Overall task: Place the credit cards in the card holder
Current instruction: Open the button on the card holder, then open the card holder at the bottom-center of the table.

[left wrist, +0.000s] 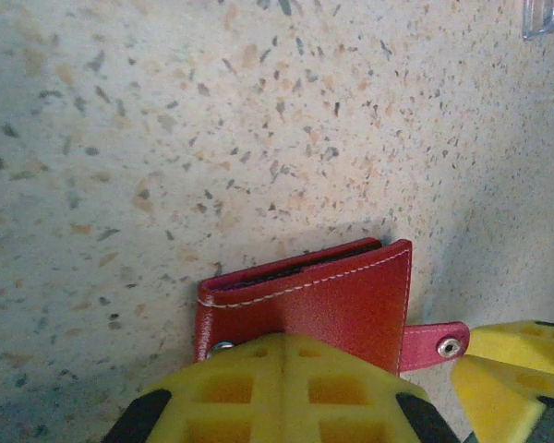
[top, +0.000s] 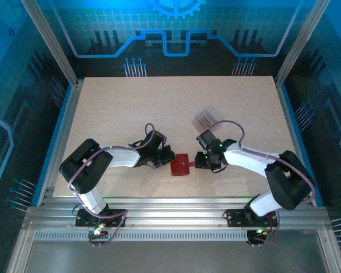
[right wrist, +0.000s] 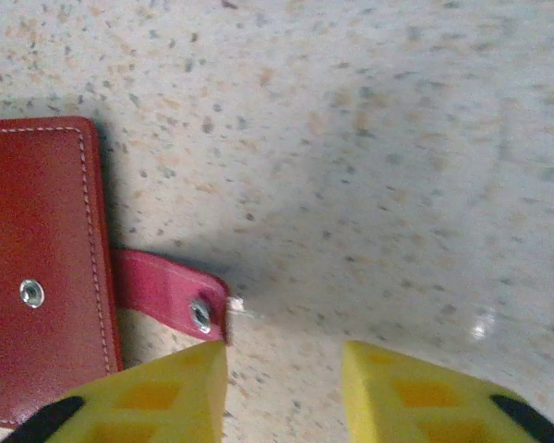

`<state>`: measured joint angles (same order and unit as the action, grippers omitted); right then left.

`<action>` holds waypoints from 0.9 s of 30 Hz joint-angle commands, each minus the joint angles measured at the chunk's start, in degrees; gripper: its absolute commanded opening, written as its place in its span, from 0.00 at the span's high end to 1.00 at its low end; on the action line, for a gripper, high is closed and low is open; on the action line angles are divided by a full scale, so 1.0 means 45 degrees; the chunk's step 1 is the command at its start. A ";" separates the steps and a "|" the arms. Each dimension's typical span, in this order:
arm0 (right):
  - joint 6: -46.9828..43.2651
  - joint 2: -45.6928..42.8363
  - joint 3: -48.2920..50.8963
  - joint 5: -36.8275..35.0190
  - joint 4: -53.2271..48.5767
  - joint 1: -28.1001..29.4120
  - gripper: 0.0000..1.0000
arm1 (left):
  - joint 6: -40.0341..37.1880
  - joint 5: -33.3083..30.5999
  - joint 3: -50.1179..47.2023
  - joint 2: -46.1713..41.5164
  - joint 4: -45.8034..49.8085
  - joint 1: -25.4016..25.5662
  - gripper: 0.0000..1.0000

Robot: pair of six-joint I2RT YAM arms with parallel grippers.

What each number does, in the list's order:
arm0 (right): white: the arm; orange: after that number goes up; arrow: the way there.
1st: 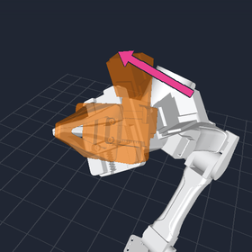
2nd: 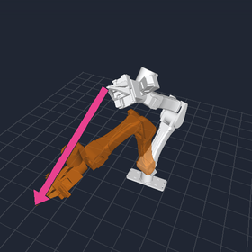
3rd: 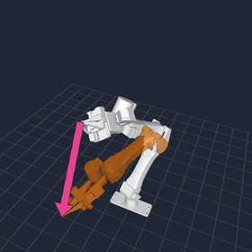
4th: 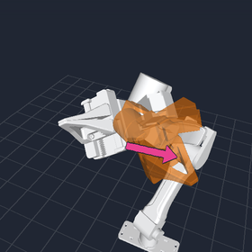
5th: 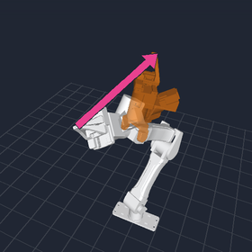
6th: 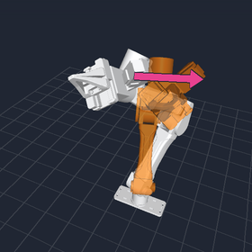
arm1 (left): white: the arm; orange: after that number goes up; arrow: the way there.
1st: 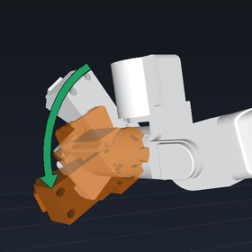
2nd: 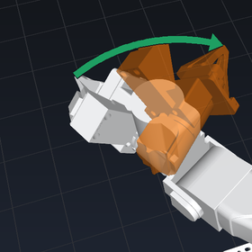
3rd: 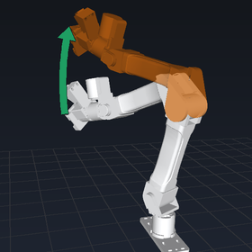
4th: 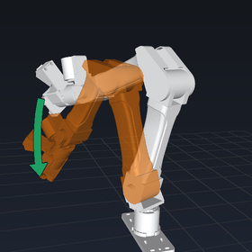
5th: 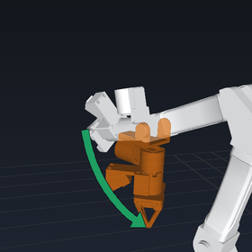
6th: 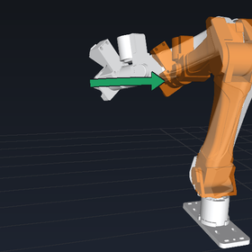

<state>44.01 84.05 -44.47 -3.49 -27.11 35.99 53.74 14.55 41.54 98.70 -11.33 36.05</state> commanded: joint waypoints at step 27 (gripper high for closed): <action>-0.0105 0.2287 -0.1975 0.1642 0.0356 0.0612 0.78 | -0.0187 -0.0549 -0.0891 0.0822 0.1268 0.0387 0.99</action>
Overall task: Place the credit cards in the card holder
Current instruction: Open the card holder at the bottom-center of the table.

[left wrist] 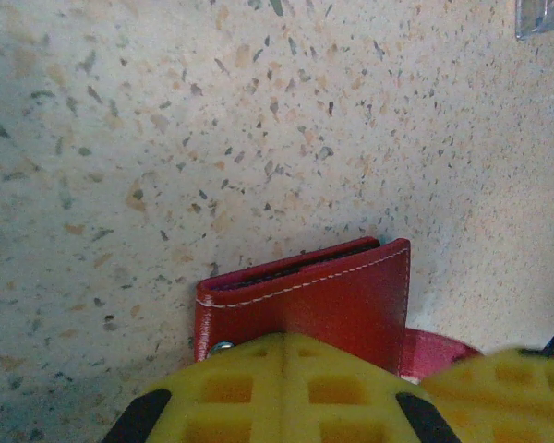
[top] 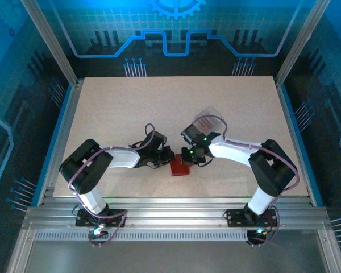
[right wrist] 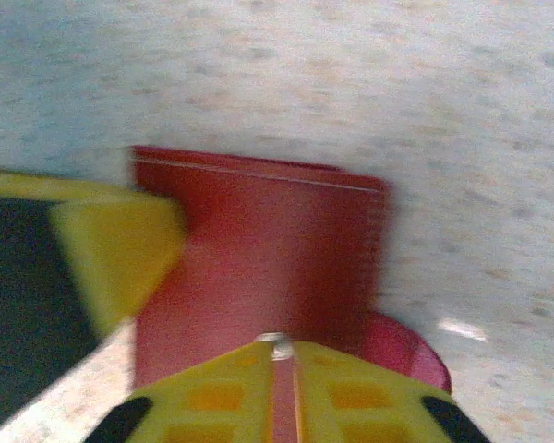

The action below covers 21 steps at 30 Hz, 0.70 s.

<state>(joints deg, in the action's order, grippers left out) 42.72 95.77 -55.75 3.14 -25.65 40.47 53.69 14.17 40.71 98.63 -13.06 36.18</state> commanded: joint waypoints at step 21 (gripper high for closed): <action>0.0189 -0.0138 0.0904 0.2348 0.1749 -0.0762 0.60 | -0.0039 -0.0401 -0.0638 0.1189 0.1787 0.0377 1.00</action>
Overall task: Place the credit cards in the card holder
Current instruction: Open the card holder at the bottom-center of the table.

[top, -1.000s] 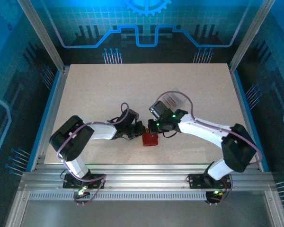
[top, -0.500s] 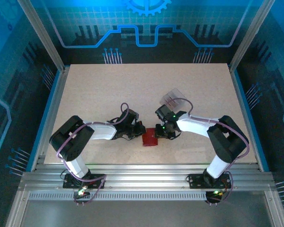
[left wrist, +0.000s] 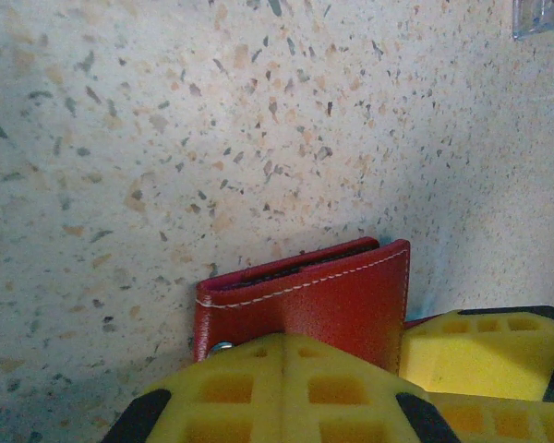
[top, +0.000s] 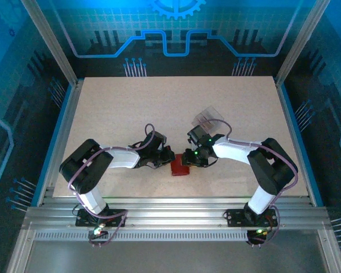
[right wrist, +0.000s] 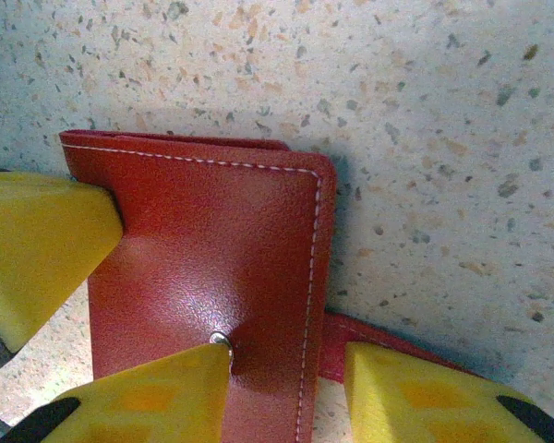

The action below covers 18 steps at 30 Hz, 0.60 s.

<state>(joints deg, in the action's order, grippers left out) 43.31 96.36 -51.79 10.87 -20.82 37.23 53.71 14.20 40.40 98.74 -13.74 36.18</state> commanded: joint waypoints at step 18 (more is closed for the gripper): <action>-0.0037 -0.1275 -0.0259 0.1208 0.0851 0.0113 0.76 | -0.0084 -0.0798 -0.0121 0.1378 0.2605 0.0616 1.00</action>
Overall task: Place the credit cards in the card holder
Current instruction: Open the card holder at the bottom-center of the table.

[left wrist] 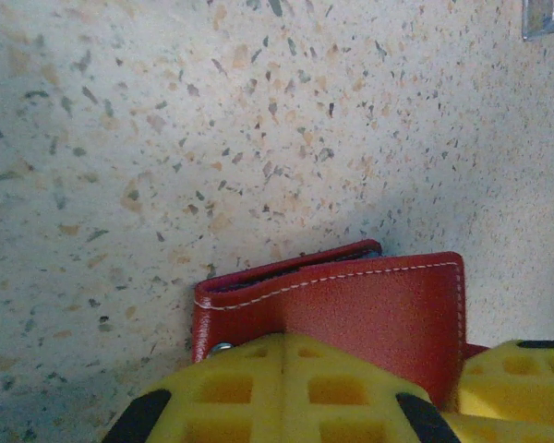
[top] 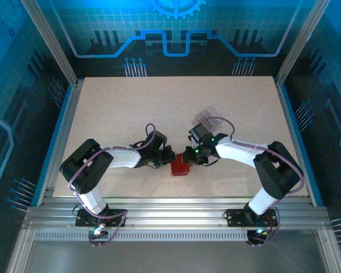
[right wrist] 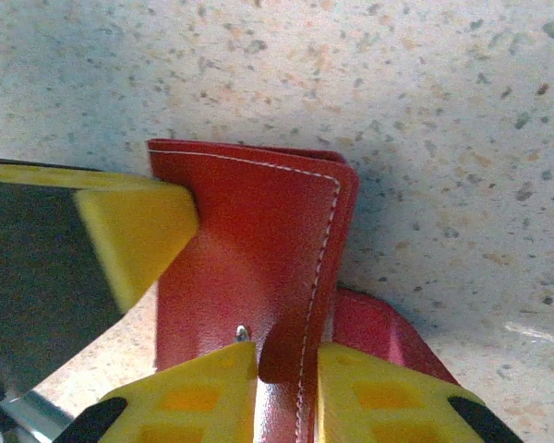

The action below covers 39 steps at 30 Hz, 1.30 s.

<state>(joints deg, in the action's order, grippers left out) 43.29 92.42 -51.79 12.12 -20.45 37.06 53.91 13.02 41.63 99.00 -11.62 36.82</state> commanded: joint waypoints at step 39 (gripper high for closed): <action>-0.1221 0.2093 -0.5286 -0.8070 -0.6470 0.3325 1.00 | -0.0120 -0.1985 -0.1085 -0.4331 0.6156 -0.0181 0.71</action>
<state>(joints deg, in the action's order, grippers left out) 38.24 99.66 -72.38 -18.83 -44.73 50.33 52.60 7.22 38.17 81.17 10.39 36.56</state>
